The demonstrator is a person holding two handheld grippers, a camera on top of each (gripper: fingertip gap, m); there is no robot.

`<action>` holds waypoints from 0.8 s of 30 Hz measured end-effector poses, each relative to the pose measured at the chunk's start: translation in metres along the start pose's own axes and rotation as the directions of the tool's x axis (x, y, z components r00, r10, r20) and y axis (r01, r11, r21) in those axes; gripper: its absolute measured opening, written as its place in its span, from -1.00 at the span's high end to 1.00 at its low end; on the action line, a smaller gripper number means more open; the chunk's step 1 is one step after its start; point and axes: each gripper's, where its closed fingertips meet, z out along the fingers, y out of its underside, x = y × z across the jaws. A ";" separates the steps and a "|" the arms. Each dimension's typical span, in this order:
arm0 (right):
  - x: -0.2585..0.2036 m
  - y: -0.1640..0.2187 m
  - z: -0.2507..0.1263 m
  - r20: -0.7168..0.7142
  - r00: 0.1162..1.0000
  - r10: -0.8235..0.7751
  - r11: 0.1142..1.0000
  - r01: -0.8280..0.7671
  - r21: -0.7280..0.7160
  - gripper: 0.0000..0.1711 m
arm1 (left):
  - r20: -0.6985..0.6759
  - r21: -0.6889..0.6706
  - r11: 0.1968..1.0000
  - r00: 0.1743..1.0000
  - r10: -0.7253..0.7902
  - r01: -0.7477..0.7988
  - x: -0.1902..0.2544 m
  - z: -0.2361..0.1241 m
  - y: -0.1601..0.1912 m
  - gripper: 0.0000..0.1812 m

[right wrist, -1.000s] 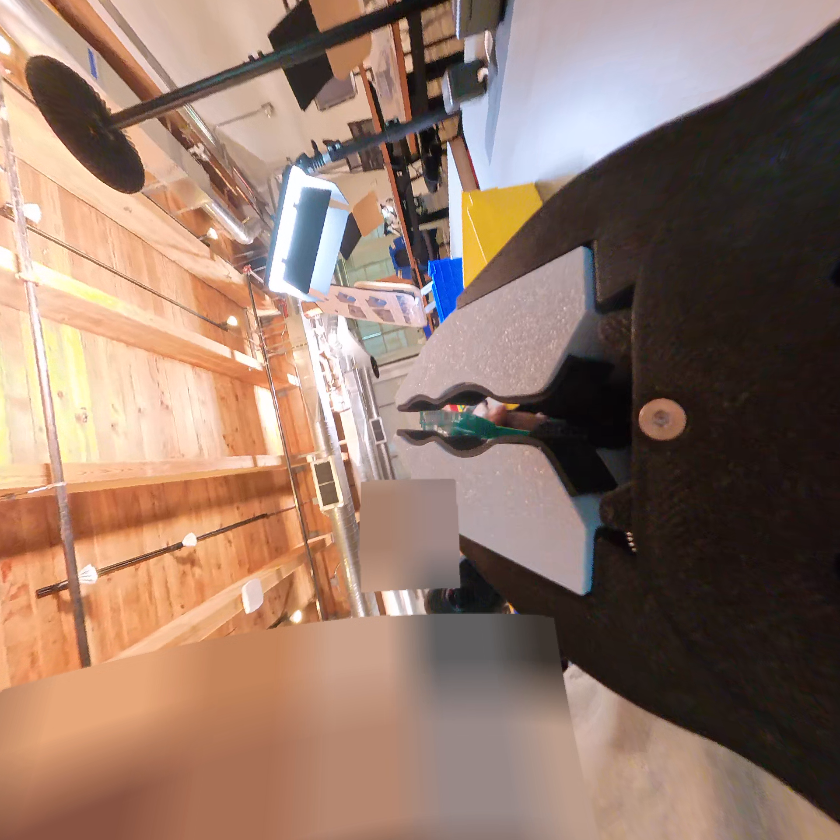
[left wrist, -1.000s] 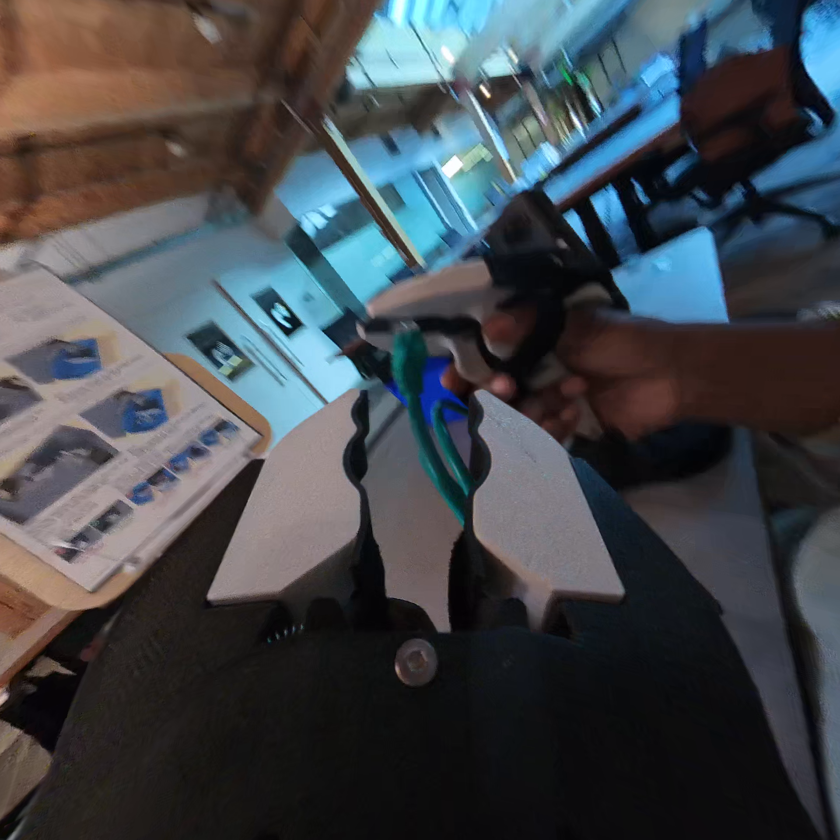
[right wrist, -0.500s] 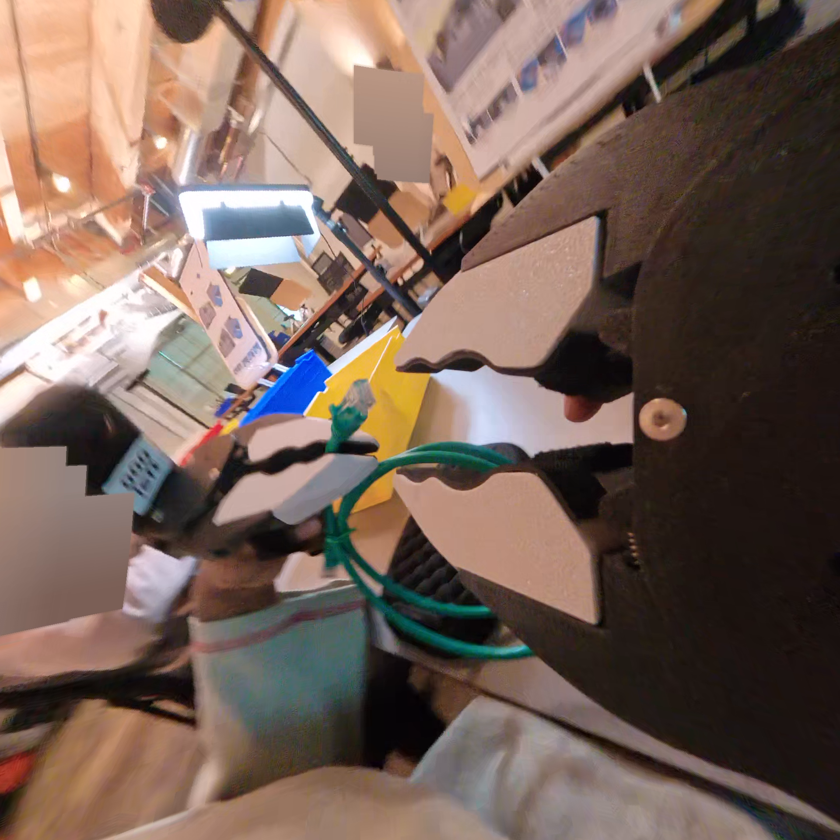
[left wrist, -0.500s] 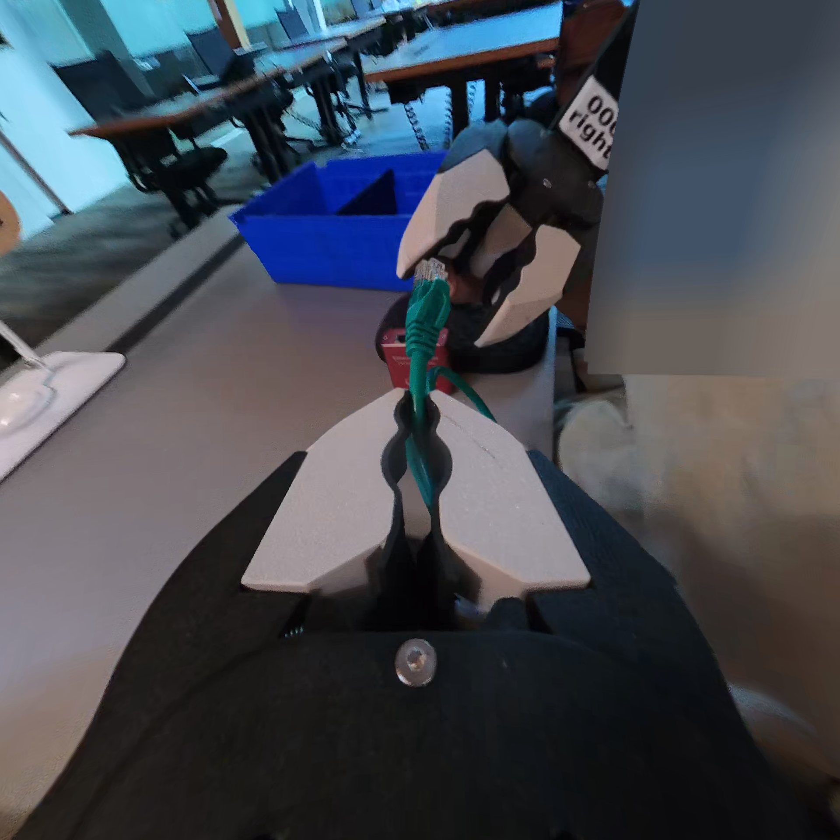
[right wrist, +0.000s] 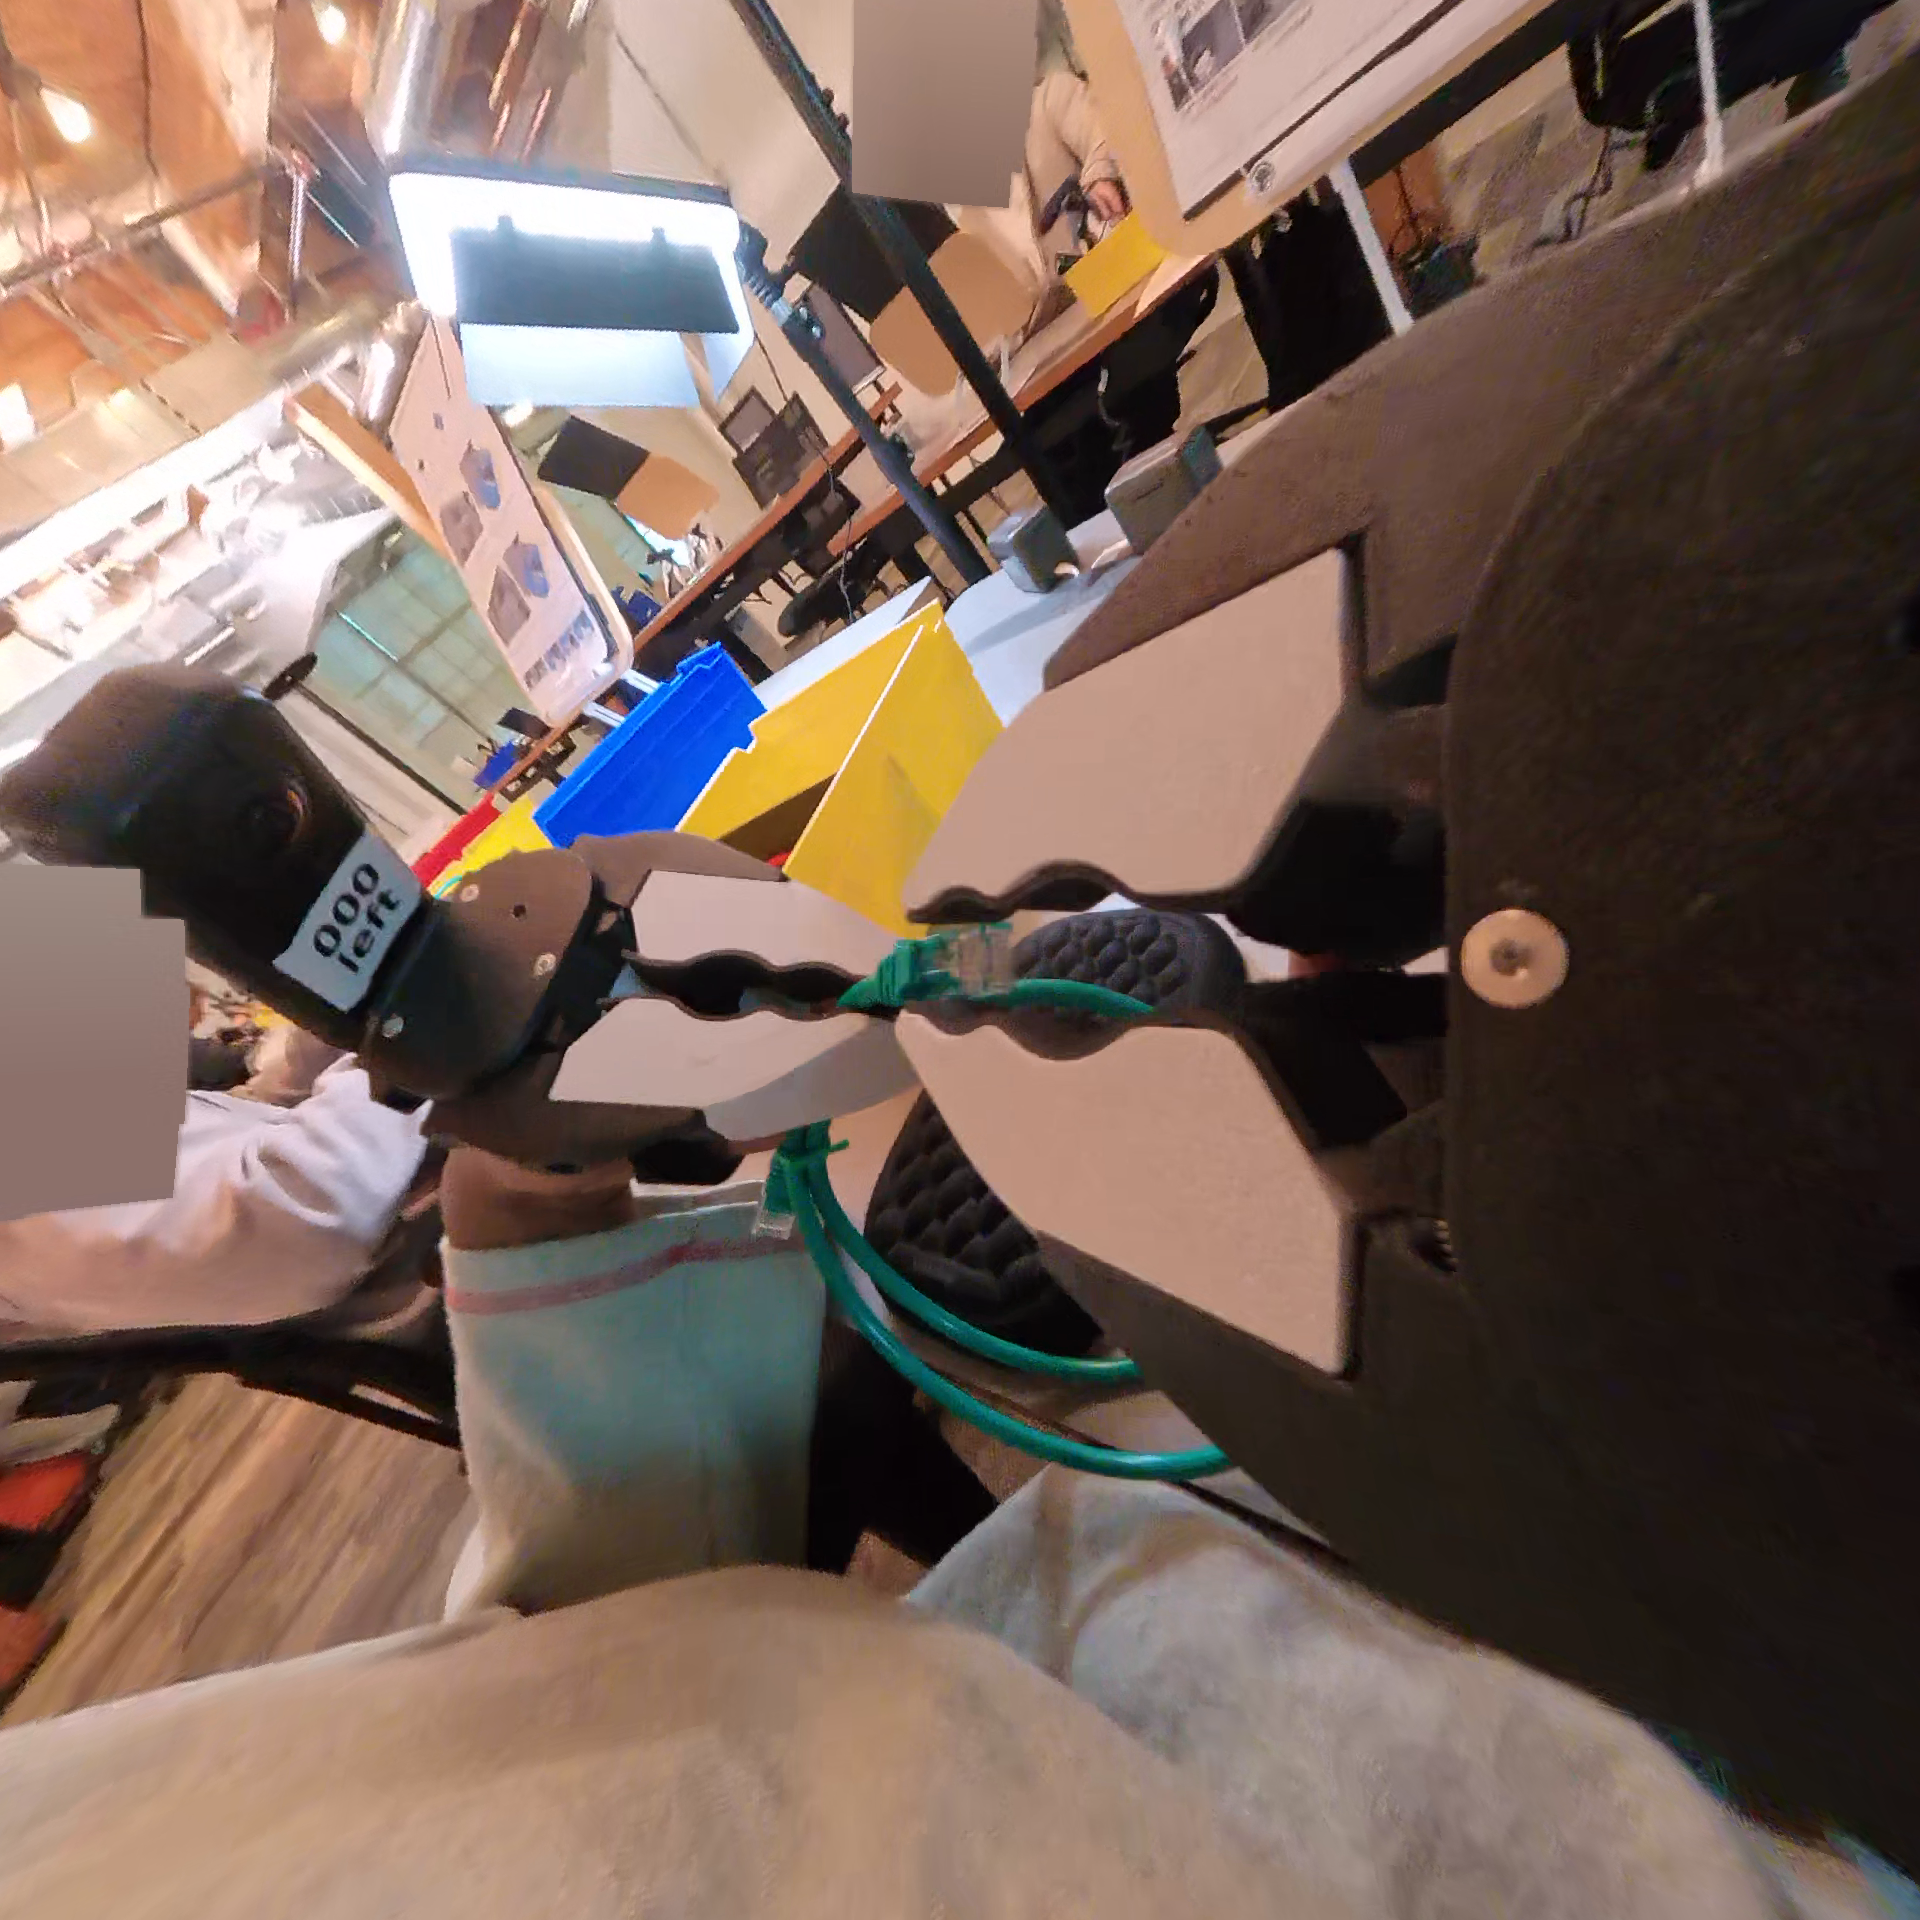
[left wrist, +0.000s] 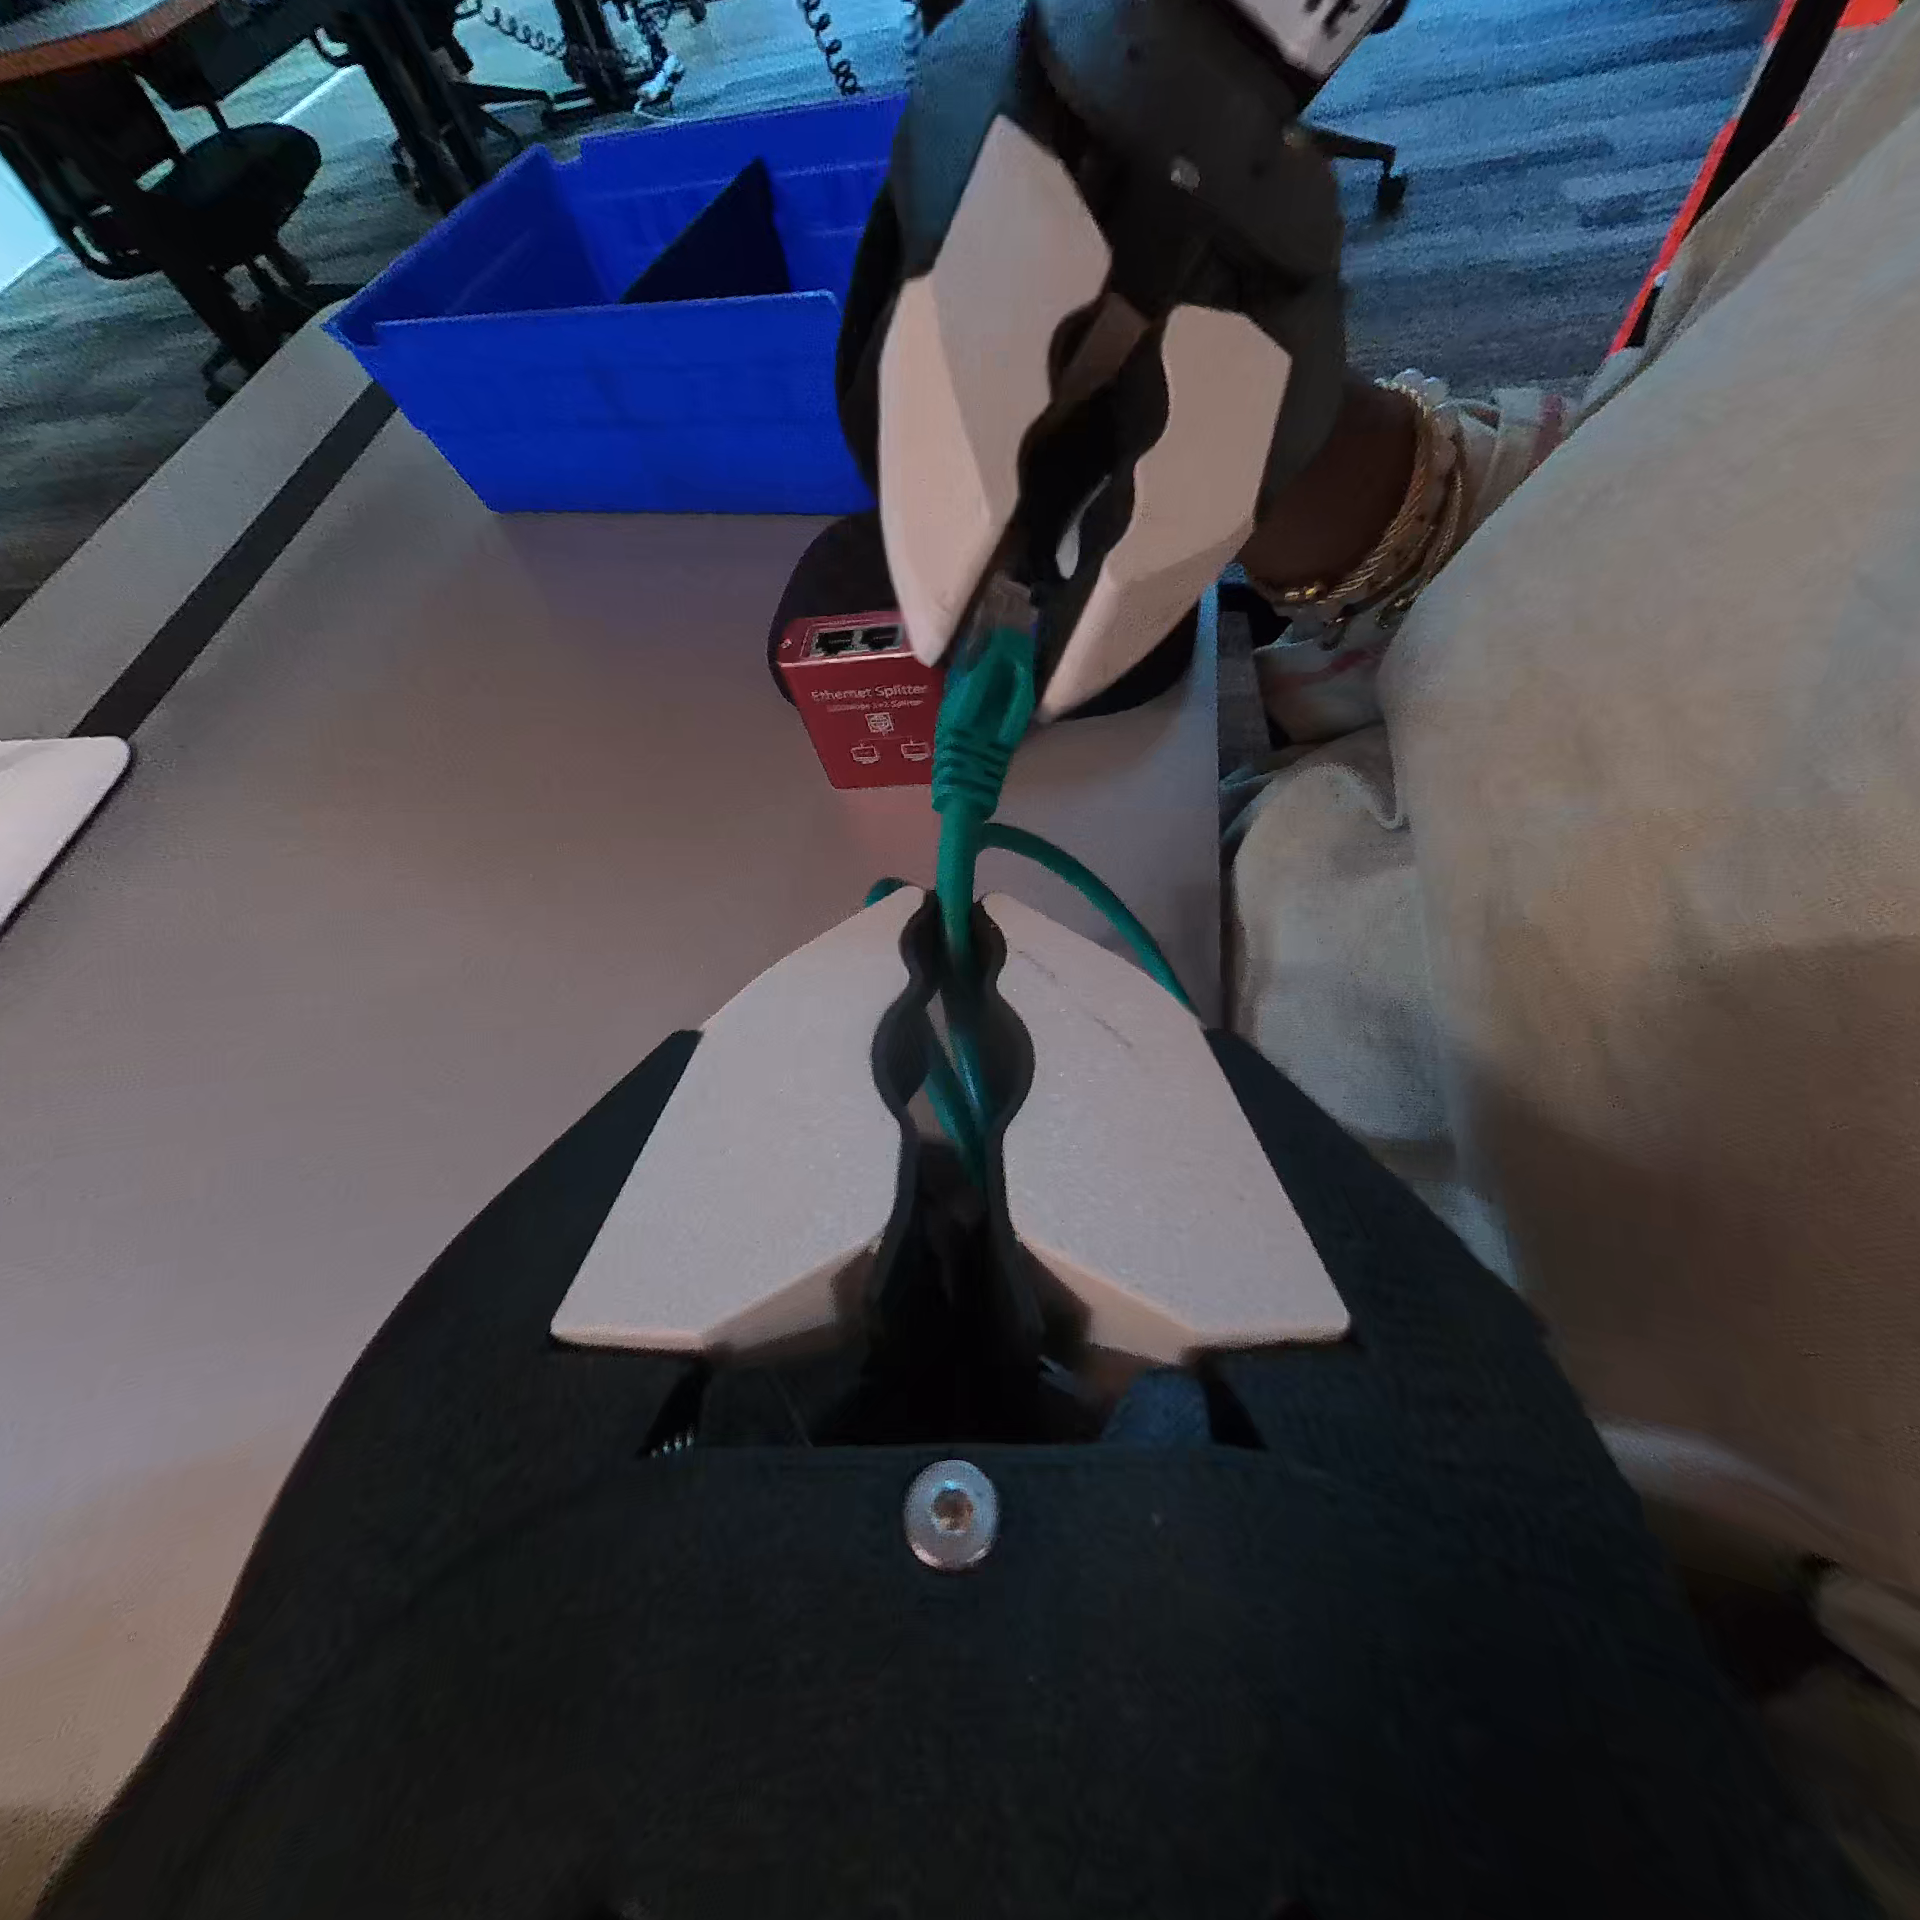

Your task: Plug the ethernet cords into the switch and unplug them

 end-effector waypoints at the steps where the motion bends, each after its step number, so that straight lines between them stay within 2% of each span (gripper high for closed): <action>1: 0.000 0.002 0.000 0.001 1.000 0.011 1.000 -0.011 -0.012 0.85 | 0.017 0.006 1.000 1.000 0.008 -0.008 -0.003 0.000 0.000 0.94; 3: -0.001 0.005 -0.002 0.022 0.997 0.077 0.997 -0.078 0.004 0.86 | 0.044 0.064 0.995 0.996 0.075 -0.078 -0.005 0.001 -0.007 0.91; 6: 0.000 0.007 -0.008 0.053 0.983 0.176 0.981 -0.180 0.077 0.86 | 0.106 0.224 0.945 0.970 0.219 -0.238 -0.002 -0.001 -0.027 0.74; 11: -0.001 0.002 -0.015 0.104 0.965 0.242 0.950 -0.258 0.177 0.89 | 0.087 0.308 0.917 0.967 0.238 -0.253 0.001 0.004 -0.034 0.69; 17: -0.001 0.006 -0.015 0.102 0.966 0.239 0.955 -0.253 0.158 0.89 | 0.050 0.287 0.926 0.969 0.241 -0.245 0.002 0.014 -0.027 0.73; 21: -0.002 0.007 -0.015 0.102 0.967 0.233 0.959 -0.246 0.142 0.88 | 0.042 0.285 0.925 0.967 0.250 -0.252 0.004 0.017 -0.027 0.87; 24: -0.003 0.007 -0.016 0.108 0.967 0.232 0.959 -0.246 0.142 0.88 | 0.030 0.286 0.927 0.970 0.243 -0.241 0.004 0.018 -0.027 0.88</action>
